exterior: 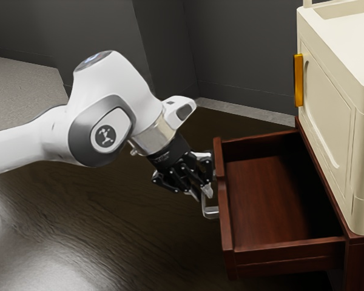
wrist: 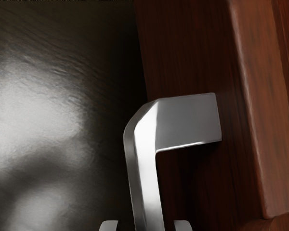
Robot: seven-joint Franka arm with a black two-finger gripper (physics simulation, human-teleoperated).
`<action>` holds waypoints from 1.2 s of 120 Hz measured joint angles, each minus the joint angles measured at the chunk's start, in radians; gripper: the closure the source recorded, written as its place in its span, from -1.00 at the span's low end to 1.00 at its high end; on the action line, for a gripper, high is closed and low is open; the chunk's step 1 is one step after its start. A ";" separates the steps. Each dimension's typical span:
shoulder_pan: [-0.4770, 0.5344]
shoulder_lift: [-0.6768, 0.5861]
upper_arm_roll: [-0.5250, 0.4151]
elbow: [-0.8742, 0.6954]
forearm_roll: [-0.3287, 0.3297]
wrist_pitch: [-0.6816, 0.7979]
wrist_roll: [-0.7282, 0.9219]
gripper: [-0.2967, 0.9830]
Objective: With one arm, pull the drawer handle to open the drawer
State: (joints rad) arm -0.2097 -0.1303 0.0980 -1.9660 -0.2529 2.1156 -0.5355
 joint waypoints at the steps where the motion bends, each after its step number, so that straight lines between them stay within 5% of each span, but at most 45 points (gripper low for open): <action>1: 0.000 -0.001 0.000 -0.001 0.000 0.000 0.000 0.45; 76: -0.008 -0.068 0.032 -0.068 0.021 0.001 -0.010 0.44; 144: -0.010 -0.112 0.048 0.012 0.018 -0.047 0.003 -0.19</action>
State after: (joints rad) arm -0.2192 -0.2423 0.1456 -1.9537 -0.2350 2.0685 -0.5322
